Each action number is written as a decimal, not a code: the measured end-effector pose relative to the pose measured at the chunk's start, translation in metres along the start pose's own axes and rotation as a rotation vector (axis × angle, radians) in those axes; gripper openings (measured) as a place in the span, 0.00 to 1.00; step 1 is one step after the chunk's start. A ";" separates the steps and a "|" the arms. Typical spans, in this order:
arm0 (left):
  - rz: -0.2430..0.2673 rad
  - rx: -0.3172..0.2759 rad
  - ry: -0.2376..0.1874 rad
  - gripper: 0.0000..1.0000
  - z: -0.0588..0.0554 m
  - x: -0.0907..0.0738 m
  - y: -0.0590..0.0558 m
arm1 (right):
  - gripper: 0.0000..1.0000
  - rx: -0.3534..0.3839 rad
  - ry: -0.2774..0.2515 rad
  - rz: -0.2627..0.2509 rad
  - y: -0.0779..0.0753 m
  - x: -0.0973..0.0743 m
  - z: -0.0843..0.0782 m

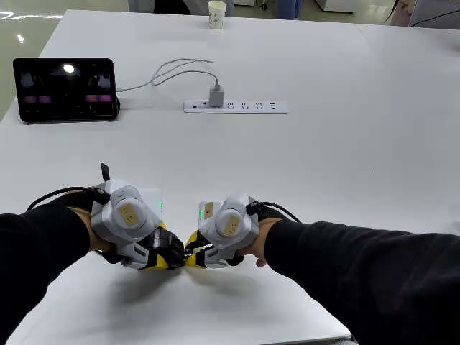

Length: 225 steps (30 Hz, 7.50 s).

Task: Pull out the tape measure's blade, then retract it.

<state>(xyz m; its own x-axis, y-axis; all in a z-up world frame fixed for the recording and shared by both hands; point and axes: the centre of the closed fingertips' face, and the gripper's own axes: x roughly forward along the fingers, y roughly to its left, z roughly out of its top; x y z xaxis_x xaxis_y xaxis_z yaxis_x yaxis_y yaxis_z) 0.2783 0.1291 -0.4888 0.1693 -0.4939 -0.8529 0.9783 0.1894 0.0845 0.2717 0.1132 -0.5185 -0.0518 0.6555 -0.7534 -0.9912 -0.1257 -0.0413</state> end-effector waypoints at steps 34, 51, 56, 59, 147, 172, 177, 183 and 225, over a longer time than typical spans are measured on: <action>-0.011 -0.005 0.016 0.31 -0.002 -0.002 0.000 | 0.10 0.063 0.022 0.059 0.000 -0.016 -0.016; -0.003 -0.008 0.013 0.31 -0.002 -0.001 0.000 | 0.10 0.058 0.052 0.049 0.000 -0.025 -0.030; -0.004 -0.007 0.013 0.31 -0.001 -0.001 0.000 | 0.10 0.054 0.061 0.047 0.001 -0.028 -0.033; -0.005 -0.008 0.014 0.31 -0.001 -0.001 0.000 | 0.10 0.055 0.063 0.045 0.001 -0.031 -0.035; 0.003 -0.015 0.001 0.31 -0.001 -0.002 0.000 | 0.10 0.110 0.093 0.026 -0.002 -0.064 -0.073; 0.007 -0.016 -0.001 0.31 -0.001 -0.001 0.000 | 0.10 0.099 0.104 0.030 -0.001 -0.071 -0.083; 0.007 -0.017 -0.001 0.31 -0.001 -0.001 0.000 | 0.10 0.098 0.107 0.029 -0.002 -0.073 -0.085; 0.010 -0.019 -0.001 0.31 -0.001 -0.001 0.000 | 0.10 0.099 0.111 0.028 -0.002 -0.076 -0.087; 0.008 -0.020 0.002 0.31 -0.002 -0.001 0.000 | 0.10 0.107 0.124 0.020 -0.003 -0.095 -0.110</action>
<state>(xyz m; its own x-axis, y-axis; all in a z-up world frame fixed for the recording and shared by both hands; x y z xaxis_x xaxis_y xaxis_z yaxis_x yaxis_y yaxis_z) 0.2784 0.1310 -0.4887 0.1767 -0.4906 -0.8533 0.9743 0.2103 0.0808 0.2932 -0.0311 -0.5190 -0.0629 0.5556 -0.8291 -0.9978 -0.0536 0.0398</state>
